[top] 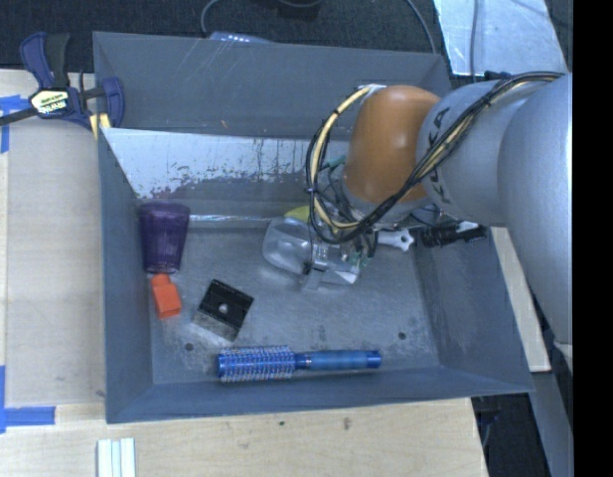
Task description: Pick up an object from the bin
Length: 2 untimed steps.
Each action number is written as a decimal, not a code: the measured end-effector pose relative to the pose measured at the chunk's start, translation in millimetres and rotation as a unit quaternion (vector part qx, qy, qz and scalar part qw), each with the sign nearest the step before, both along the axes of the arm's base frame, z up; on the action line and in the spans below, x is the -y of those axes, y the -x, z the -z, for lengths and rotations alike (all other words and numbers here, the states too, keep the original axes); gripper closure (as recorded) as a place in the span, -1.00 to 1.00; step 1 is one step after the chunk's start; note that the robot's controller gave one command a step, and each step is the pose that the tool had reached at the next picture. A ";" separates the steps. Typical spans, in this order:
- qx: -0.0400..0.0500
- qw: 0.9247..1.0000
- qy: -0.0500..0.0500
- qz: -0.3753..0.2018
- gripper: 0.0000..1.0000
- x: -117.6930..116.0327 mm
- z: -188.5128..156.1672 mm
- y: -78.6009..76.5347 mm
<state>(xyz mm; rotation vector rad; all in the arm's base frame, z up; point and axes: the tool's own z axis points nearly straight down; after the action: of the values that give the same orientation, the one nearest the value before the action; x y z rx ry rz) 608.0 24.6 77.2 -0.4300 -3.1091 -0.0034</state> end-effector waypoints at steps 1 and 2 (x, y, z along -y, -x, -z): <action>0.002 1.000 0.000 0.006 1.00 -1.5 -113.3 -3.8; 0.002 1.000 0.000 0.006 1.00 -1.5 -113.2 -3.7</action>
Offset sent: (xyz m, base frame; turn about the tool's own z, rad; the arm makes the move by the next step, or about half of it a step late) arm 0.0000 0.0000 0.0000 0.0000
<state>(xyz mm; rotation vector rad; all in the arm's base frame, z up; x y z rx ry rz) 611.7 26.1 190.4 -0.4477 -3.1101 -0.0041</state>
